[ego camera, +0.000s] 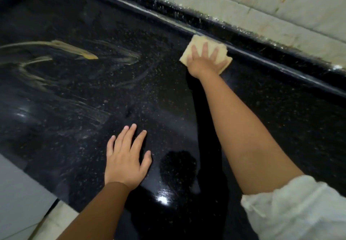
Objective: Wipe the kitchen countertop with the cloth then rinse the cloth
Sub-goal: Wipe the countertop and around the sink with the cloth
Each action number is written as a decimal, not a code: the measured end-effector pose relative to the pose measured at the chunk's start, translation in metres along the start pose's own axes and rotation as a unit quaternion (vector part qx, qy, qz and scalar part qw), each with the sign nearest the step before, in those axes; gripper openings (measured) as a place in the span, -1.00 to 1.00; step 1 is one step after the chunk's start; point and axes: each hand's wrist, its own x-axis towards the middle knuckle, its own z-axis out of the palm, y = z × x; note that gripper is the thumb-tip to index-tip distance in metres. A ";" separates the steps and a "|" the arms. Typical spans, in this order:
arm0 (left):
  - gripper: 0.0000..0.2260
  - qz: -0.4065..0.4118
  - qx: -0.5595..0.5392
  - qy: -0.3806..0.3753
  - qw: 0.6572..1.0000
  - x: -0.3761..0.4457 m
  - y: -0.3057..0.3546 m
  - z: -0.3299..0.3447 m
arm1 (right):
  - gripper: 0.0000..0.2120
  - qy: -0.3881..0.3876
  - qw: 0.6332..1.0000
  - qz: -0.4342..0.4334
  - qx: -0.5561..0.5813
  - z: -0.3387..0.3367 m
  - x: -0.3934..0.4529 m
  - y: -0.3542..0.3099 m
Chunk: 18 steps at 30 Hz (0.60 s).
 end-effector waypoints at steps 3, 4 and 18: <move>-0.56 0.000 -0.001 -0.013 1.000 -0.002 0.001 0.002 | -0.54 -0.040 0.994 -0.088 -0.042 0.001 0.009 -0.011; -0.56 0.000 -0.002 -0.012 1.000 0.000 -0.001 0.001 | -0.54 -0.045 0.992 -0.110 -0.051 0.001 0.010 -0.011; -0.54 -0.009 -0.002 0.007 1.000 0.004 0.000 -0.003 | -0.44 -0.066 0.988 -0.070 -0.119 0.030 -0.142 0.132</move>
